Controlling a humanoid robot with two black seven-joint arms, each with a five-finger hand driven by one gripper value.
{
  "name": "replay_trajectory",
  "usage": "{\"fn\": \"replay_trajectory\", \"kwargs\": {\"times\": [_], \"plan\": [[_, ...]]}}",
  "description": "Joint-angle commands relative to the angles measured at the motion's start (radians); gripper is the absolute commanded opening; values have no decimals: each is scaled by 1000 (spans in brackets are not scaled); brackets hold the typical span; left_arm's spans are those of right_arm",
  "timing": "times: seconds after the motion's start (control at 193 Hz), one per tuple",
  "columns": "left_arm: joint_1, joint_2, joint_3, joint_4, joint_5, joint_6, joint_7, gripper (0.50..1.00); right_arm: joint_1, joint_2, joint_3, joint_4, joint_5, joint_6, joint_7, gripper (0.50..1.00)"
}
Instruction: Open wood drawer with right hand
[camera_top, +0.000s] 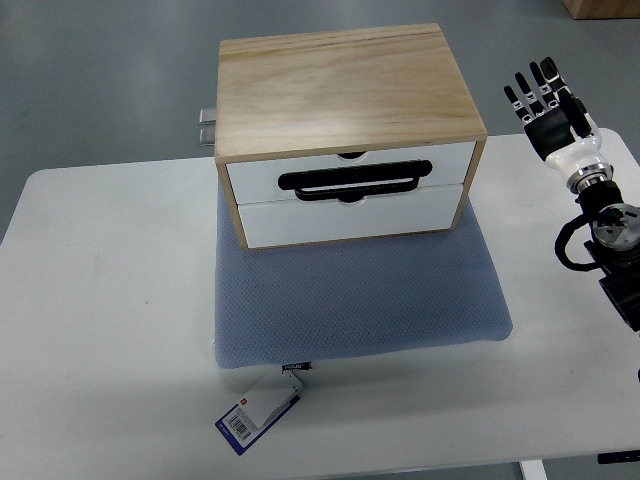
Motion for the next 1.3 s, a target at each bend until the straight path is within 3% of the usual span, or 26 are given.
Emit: {"fn": "replay_trajectory", "kwargs": {"times": [0.0,0.249,0.477,0.529,0.534,0.69,0.762,0.768,0.83,0.913,1.001,1.068,1.136,1.141,1.151,1.297], "plan": [[0,0,2,0,0,0,0,1000,0,-2,0,1,0,0,0,944],[0,0,2,-3,0,1,-2,1000,6,-9,-3,1,-3,-2,-3,944],[0,0,3,-9,0,-2,-2,1000,203,-179,-80,7,-193,-31,-69,944],[0,0,3,-9,0,-2,-2,1000,203,-179,-80,7,-193,-31,-69,944],[0,0,3,-12,0,-6,-2,1000,268,-220,-130,12,-301,-29,-90,944],[-14,0,3,-17,0,-12,-2,1000,528,-324,-382,36,-725,-2,-173,944],[-15,0,3,-17,0,-12,0,1000,562,-334,-422,49,-782,8,-187,944],[-23,0,3,-18,0,-12,-2,1000,645,-362,-522,88,-910,49,-227,944],[-29,0,3,-18,0,-12,-2,1000,747,-411,-630,165,-1017,147,-281,944],[-29,0,6,-29,0,-12,0,1000,859,-460,-729,280,-1062,148,-368,944],[-29,0,3,-34,0,-12,-2,1000,979,-491,-813,441,-1057,148,-544,944],[-29,0,3,-34,0,-12,-2,1000,1034,-503,-838,536,-1054,148,-640,944],[-29,0,3,-34,0,-12,-2,1000,1039,-503,-838,553,-1052,148,-650,944],[-29,0,3,-34,0,-12,-2,1000,1060,-506,-842,634,-1042,148,-696,944],[-29,0,3,-34,0,-12,-2,1000,1063,-508,-844,651,-1039,148,-704,944],[-29,0,3,-34,0,-12,-2,1000,1071,-500,-857,814,-980,148,-790,940]]}}
